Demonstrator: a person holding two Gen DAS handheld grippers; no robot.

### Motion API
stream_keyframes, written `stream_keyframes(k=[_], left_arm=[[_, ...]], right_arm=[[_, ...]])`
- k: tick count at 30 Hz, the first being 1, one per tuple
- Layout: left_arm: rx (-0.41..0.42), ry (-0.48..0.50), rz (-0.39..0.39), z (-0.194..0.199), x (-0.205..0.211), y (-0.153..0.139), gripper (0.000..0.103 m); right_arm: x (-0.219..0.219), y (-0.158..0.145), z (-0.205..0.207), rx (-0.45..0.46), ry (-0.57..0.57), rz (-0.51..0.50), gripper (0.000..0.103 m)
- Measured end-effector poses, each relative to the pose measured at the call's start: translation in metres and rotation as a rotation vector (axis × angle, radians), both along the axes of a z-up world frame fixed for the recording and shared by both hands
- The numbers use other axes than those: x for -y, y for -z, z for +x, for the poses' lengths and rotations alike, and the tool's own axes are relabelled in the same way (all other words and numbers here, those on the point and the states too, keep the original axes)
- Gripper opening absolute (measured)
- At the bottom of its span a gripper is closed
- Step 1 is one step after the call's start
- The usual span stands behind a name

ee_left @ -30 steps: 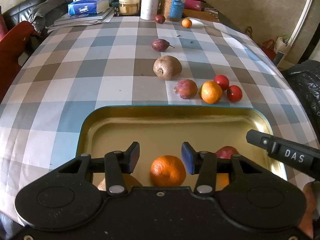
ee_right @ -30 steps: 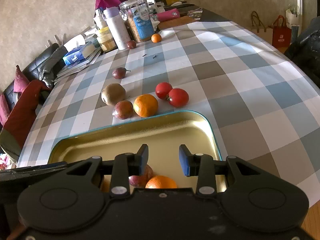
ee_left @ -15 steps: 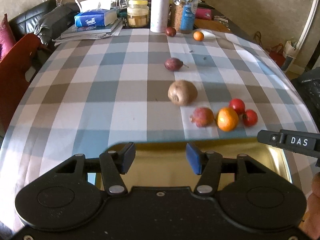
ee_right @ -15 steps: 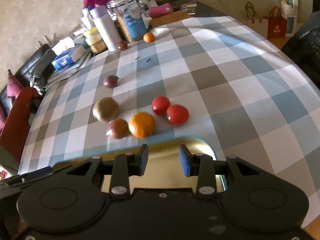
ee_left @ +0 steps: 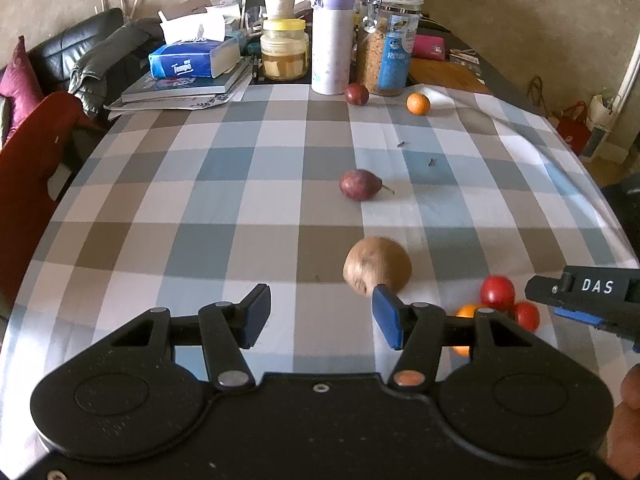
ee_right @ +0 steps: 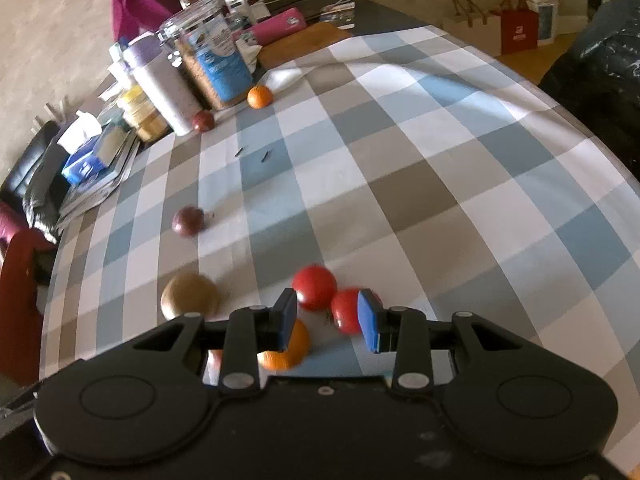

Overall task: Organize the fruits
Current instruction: 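Close the left tool on the brown potato while the right tool moves to red tomatoes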

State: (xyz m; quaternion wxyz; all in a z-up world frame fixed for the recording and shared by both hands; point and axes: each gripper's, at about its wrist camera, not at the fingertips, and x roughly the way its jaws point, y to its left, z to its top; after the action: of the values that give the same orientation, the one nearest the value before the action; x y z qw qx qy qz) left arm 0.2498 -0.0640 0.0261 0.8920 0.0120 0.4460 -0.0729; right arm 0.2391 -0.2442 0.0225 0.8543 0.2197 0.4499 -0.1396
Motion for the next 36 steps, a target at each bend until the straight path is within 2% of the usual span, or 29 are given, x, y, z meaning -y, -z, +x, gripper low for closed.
stream_keyframes(k=[10,16,23,26,30,36], left_arm=[[-0.025,-0.005,-0.046,0.028,0.016,0.017,0.062],[0.021,-0.007,-0.066,0.038,0.022,0.022,0.062],[0.033,-0.002,-0.118,0.047,0.023,0.033,0.062],[0.021,0.008,-0.099,0.048,0.024,0.038,0.062],[0.049,0.031,-0.077,0.042,0.023,0.037,0.065],[0.031,0.093,-0.065,0.042,0.027,0.039,0.067]], right_arm=[[0.007,0.019,0.033,-0.04,0.121,0.01,0.037],[0.017,0.034,0.039,-0.028,0.207,0.017,0.037],[0.019,0.041,0.042,-0.026,0.215,0.008,0.037],[0.017,0.042,0.041,-0.027,0.227,-0.014,0.037],[0.018,0.041,0.037,-0.017,0.22,0.007,0.037],[0.023,0.039,0.035,-0.008,0.245,0.009,0.037]])
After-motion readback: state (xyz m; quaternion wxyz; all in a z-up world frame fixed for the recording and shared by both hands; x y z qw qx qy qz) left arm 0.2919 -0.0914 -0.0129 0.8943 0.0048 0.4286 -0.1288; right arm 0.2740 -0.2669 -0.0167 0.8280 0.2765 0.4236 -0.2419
